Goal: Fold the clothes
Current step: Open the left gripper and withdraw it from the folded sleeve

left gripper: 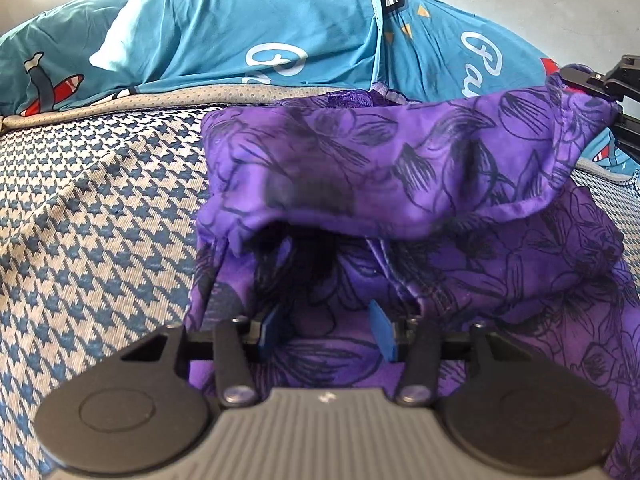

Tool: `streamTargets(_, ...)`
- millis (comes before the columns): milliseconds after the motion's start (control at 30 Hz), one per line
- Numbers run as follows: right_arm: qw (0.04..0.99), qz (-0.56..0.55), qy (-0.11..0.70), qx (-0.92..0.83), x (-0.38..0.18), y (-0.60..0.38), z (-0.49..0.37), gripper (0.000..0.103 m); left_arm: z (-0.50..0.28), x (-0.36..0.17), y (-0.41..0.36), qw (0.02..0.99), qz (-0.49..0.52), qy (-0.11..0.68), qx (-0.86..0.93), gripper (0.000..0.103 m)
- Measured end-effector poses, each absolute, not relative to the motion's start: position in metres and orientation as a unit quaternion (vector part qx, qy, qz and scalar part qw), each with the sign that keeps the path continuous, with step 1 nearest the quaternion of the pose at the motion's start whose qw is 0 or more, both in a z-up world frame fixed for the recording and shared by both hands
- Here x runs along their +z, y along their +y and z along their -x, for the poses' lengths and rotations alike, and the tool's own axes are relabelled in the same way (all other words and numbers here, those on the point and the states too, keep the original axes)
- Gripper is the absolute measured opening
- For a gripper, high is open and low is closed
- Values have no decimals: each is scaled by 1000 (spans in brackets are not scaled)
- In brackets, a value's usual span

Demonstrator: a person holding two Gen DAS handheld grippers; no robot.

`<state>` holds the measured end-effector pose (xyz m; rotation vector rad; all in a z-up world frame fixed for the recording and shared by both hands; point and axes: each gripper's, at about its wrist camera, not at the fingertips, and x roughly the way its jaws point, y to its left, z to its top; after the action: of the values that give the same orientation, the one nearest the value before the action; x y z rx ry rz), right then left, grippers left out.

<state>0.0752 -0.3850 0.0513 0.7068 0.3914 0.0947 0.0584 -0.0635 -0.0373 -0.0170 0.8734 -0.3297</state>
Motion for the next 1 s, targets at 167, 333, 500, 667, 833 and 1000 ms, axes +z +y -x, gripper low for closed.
streamTargets(167, 913, -353, 205, 14, 42, -405, -73, 10, -62, -40, -72, 894, 2, 420, -155, 51)
streamTargets(333, 900, -355, 248, -45, 29, -413, -74, 21, -72, -42, -71, 898, 11, 418, -141, 51)
streamTargets(500, 898, -355, 246, -87, 30, -424, -64, 36, -84, -40, -65, 899, 28, 418, -129, 51)
streamTargets(667, 910, -311, 255, -101, 36, -423, -59, 36, -82, -28, -61, 901, 41, 412, -126, 52)
streamTargets(833, 908, -304, 277, -74, 31, -418, -61, 36, -83, -16, -51, 910, 57, 397, -106, 63)
streamTargets(1000, 909, -281, 305, -45, 25, -404, -67, 36, -92, -10, -38, 921, 54, 381, -56, 68)
